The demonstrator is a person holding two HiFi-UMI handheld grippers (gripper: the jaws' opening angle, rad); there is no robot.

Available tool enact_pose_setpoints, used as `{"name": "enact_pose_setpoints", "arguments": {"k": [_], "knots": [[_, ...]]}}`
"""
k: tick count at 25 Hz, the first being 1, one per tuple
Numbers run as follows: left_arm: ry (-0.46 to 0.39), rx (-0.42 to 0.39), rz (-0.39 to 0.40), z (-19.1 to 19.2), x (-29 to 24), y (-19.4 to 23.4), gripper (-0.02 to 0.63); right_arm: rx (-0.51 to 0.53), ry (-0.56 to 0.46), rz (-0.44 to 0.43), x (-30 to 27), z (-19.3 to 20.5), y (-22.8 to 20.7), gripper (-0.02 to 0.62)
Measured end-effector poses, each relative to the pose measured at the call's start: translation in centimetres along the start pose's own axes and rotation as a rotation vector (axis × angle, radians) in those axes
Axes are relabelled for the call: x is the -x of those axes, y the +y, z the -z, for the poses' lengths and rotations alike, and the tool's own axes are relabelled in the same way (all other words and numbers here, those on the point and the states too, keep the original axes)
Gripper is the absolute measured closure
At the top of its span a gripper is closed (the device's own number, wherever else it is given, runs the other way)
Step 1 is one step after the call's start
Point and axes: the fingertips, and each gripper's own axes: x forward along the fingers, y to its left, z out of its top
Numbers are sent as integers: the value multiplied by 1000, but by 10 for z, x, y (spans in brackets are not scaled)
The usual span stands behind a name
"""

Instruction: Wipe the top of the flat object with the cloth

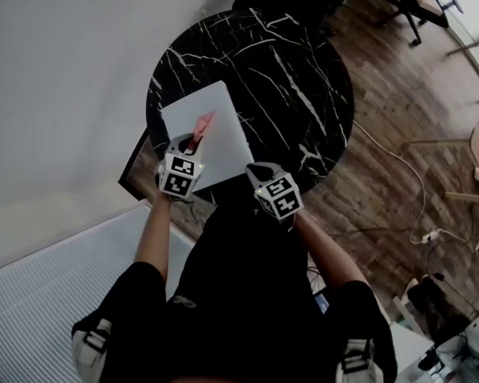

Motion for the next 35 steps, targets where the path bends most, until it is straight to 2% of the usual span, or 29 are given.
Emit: {"name": "enact_pose_setpoints", "arguments": {"k": [3, 8, 11, 15, 21, 25, 31, 35], "knots": [[-37, -57, -39, -26, -6, 32, 583, -22, -6, 40, -1, -6, -9, 600], [-85, -163, -39, -66, -28, 63, 583, -56, -28, 93, -6, -18, -19, 600], [-80, -222, -15, -78, -47, 66, 583, -84, -28, 120, -12, -19, -23, 600], [-42, -299, 32, -75, -78, 63, 583, -126, -33, 151, -21, -20, -29, 600], [22, -351, 105, -62, -123, 61, 583, -185, -59, 187, -28, -31, -32, 600], [80, -351, 150, -44, -148, 54, 583, -210, -63, 209, -25, -28, -36, 600], [113, -364, 183, -31, -156, 38, 583, -232, -69, 242, -14, -22, -52, 600], [117, -351, 189, -27, -154, 29, 583, -229, -75, 235, -12, -25, -56, 600]]}}
